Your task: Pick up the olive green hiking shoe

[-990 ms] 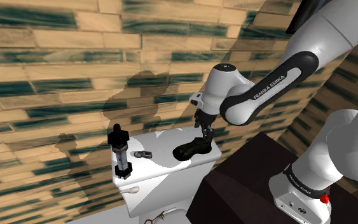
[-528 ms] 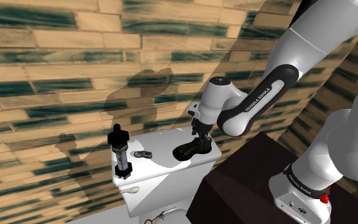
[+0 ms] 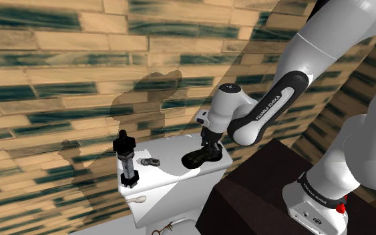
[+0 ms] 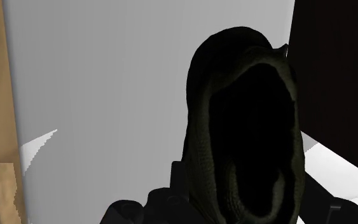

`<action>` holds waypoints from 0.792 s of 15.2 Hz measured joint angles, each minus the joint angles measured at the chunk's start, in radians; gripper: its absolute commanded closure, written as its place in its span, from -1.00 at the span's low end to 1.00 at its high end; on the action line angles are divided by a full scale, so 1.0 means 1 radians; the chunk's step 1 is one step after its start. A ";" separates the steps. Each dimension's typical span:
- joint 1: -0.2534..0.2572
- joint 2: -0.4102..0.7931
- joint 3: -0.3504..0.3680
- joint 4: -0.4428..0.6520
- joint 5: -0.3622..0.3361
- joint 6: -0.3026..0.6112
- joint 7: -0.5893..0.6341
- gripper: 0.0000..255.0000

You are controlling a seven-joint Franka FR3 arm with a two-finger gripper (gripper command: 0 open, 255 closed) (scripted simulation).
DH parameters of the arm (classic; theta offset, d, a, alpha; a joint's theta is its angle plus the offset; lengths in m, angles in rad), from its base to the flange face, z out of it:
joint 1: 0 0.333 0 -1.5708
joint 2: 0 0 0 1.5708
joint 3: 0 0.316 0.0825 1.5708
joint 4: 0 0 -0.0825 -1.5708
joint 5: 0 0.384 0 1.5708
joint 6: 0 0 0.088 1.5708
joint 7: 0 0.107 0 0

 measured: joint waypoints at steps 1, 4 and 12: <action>0.000 0.000 0.000 0.000 0.000 0.000 0.000 1.00; 0.000 0.000 0.000 0.000 0.000 0.000 0.000 1.00; -0.011 -0.100 0.021 -0.011 0.048 -0.089 -0.038 1.00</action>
